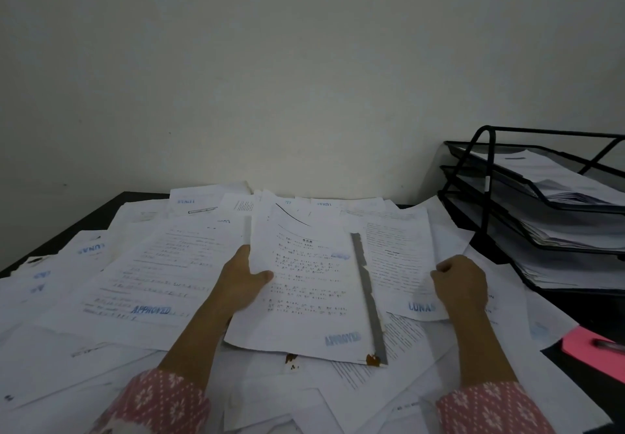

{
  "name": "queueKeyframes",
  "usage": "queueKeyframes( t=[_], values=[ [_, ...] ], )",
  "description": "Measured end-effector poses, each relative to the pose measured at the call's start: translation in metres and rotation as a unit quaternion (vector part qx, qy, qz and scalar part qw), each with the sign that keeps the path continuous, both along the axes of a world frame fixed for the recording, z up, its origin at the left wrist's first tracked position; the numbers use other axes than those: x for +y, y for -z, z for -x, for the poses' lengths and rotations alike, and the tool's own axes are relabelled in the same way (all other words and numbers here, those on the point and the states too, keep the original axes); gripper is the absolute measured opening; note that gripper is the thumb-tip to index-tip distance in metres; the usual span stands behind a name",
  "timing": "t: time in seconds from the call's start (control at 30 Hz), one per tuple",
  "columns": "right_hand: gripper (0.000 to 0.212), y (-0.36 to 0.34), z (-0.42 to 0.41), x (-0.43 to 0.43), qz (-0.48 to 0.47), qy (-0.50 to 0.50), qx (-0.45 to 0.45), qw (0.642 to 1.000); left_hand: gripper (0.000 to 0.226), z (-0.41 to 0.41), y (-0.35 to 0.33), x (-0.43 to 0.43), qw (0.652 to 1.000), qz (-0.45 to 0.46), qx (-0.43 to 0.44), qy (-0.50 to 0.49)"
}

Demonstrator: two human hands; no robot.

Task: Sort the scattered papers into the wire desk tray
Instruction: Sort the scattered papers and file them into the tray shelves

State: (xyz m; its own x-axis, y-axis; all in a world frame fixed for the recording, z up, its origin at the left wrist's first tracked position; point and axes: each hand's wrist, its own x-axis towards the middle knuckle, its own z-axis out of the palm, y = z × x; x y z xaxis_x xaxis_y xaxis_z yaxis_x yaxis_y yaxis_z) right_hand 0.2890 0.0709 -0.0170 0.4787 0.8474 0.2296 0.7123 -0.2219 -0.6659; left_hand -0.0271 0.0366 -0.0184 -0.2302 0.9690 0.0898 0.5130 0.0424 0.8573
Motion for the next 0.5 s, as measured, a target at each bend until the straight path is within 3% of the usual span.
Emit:
queueKeyframes(
  t=[0.37, 0.5],
  values=[
    [0.015, -0.003, -0.001, 0.003, -0.139, -0.054, 0.062, 0.987, 0.047, 0.012, -0.003, -0.001, 1.0, -0.016, 0.0, -0.026],
    [0.027, -0.003, 0.001, 0.004, -0.076, -0.114, 0.057, 0.989, 0.046, 0.017, -0.002, -0.002, 0.999, -0.011, -0.017, -0.03]
  ],
)
